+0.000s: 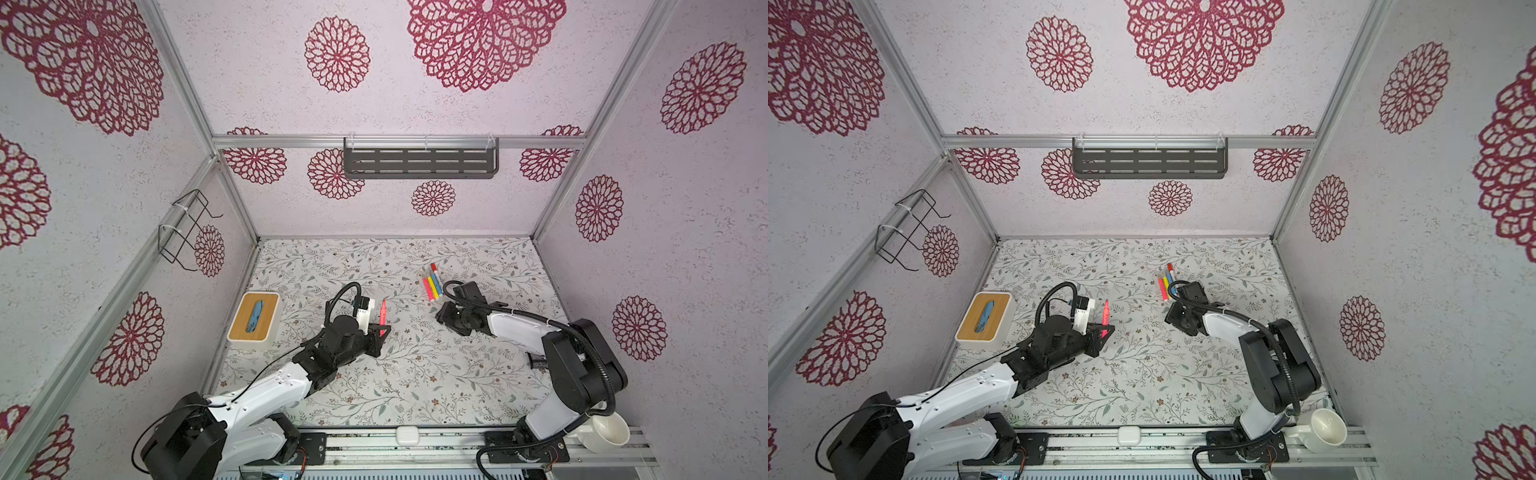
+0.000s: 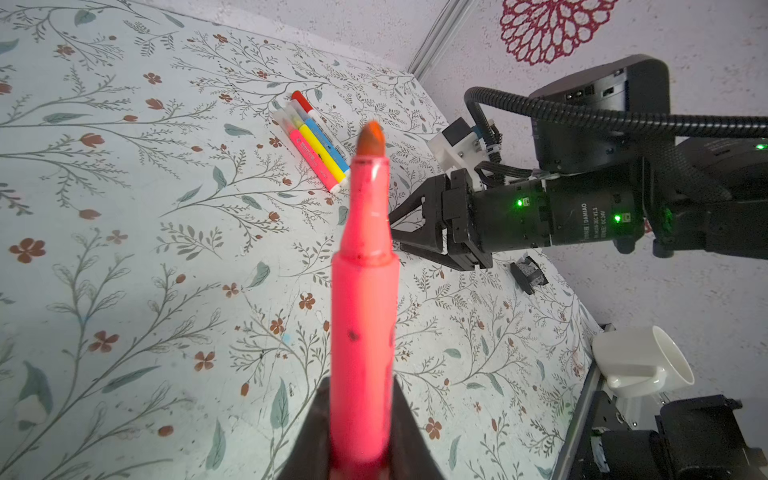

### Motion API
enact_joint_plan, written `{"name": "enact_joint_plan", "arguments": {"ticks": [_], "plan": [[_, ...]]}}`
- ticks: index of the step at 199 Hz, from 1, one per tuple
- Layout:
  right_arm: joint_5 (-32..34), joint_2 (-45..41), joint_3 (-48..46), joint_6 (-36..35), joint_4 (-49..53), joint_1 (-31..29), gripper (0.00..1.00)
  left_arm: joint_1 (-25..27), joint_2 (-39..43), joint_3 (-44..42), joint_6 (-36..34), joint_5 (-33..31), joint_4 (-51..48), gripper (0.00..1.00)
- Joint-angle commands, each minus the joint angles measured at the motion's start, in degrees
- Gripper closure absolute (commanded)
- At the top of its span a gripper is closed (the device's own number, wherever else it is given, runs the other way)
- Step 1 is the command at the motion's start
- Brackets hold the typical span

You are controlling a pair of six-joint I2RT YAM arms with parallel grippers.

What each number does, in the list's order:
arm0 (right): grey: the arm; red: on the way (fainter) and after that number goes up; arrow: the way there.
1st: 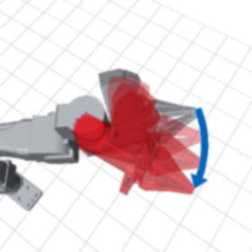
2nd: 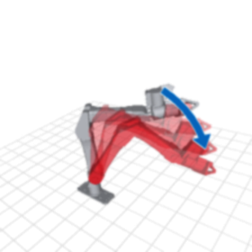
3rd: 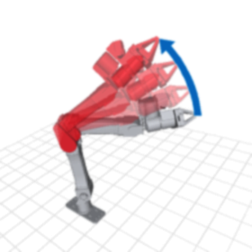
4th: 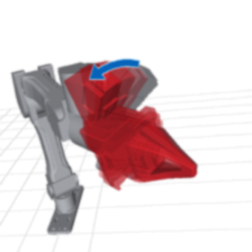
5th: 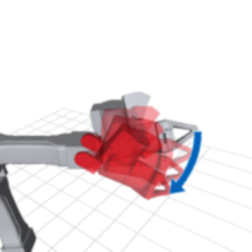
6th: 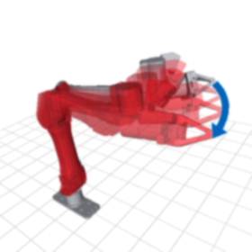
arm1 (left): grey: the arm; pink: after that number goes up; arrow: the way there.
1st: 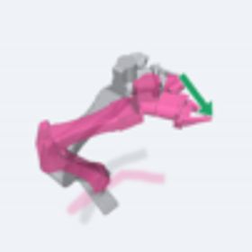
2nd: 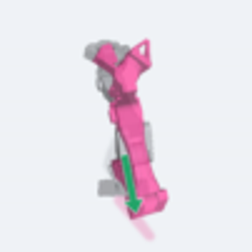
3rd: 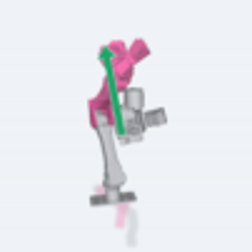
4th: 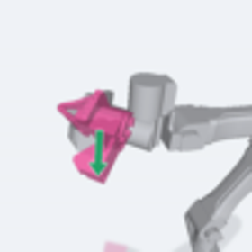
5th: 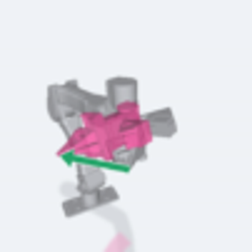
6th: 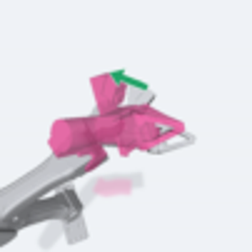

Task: Insert the pens into the pen caps
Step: 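Move the right gripper over to the clear cap beside the markers, then grasp the small clear cap with the right gripper and lift it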

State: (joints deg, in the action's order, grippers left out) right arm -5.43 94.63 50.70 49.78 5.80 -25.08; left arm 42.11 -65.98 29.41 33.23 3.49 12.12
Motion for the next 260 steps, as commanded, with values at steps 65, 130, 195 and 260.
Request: {"name": "enact_joint_plan", "arguments": {"ticks": [65, 130, 195, 260], "plan": [[-2.5, 5.0, 2.1, 2.2, -5.7, 2.2, 0.47, 0.0, 3.2, -1.3, -0.7, -1.5, -0.5, 1.00], [-1.5, 9.5, 6.8, 0.7, -2.8, 2.6, 0.47, -0.1, 3.8, -1.5, -0.7, -1.9, -0.8, 1.00], [3.6, 13.3, 13.5, -5.9, 8.1, 1.4, 0.52, -0.3, 5.0, -2.2, -0.7, -2.5, -1.1, 1.00], [10.7, 17.9, 19.6, -11.4, 20.5, -1.1, 0.66, -0.6, 5.9, -2.3, -0.7, -2.7, -1.6, 1.00]]}}
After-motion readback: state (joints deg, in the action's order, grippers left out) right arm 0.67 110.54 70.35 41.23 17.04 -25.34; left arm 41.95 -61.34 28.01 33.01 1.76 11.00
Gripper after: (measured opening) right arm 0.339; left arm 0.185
